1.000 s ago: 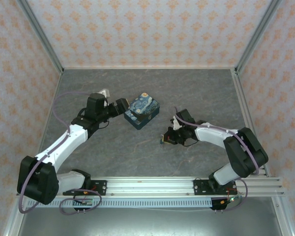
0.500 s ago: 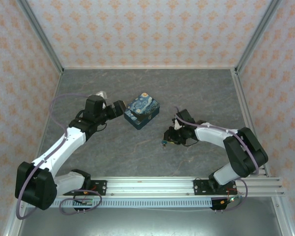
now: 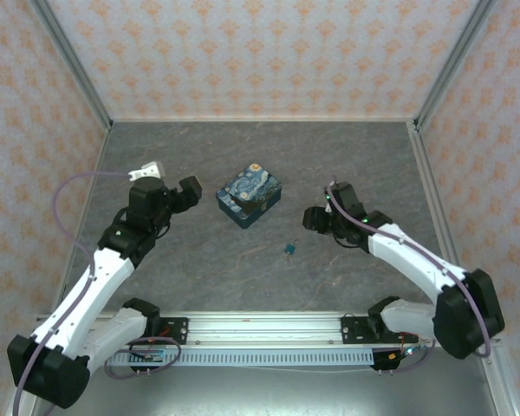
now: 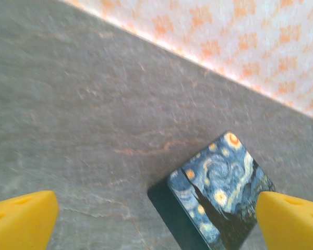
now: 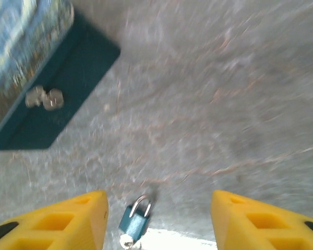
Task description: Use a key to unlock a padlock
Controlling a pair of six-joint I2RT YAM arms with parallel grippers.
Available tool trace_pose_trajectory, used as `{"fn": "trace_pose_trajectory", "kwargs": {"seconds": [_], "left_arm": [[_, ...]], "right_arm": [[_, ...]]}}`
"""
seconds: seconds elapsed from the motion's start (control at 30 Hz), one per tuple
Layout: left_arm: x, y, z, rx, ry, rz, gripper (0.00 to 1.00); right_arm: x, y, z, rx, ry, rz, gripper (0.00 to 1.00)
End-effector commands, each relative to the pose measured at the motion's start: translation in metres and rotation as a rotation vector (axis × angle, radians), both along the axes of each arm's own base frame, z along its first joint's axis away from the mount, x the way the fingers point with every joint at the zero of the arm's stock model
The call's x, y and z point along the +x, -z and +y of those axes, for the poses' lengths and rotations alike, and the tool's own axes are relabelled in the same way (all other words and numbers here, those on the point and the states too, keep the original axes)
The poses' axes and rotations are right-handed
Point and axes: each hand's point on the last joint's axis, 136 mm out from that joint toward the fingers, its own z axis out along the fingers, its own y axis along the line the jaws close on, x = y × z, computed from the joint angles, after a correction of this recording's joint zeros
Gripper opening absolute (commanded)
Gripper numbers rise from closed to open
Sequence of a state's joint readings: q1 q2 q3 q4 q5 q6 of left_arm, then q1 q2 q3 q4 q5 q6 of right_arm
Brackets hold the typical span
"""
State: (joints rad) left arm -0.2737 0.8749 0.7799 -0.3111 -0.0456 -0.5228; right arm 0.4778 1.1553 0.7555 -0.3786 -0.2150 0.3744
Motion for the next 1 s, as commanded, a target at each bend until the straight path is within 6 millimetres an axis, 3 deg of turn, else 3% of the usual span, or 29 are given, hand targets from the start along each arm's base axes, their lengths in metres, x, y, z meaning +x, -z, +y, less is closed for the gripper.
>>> {"fn": "trace_pose_trajectory", "kwargs": {"seconds": [0.0,0.17,0.3,0.53,0.77,0.97], "left_arm": [[-0.014,-0.007,0.038,0.116,-0.151,-0.046,0.99],[-0.031,-0.019,0.065,0.214,-0.26,-0.126,1.0],[-0.034,-0.015,0.077,0.329,-0.29,-0.173,1.0],[-0.028,0.017,0.076,0.45,-0.242,-0.092,1.0],[-0.019,0.056,0.078,0.533,-0.226,0.012,1.0],[-0.01,0.078,0.073,0.559,-0.191,0.054,1.0]], "right_arm": [[0.013,-0.036,-0.041,-0.115,0.109,-0.174,0.61],[0.014,-0.061,-0.071,-0.153,0.163,-0.327,0.85],[0.015,-0.065,-0.086,-0.253,0.149,-0.403,0.99],[0.026,-0.049,-0.111,-0.462,0.159,-0.491,0.99],[0.041,-0.005,-0.13,-0.472,0.186,-0.448,0.99],[0.056,0.016,-0.133,-0.45,0.177,-0.464,0.99]]}}
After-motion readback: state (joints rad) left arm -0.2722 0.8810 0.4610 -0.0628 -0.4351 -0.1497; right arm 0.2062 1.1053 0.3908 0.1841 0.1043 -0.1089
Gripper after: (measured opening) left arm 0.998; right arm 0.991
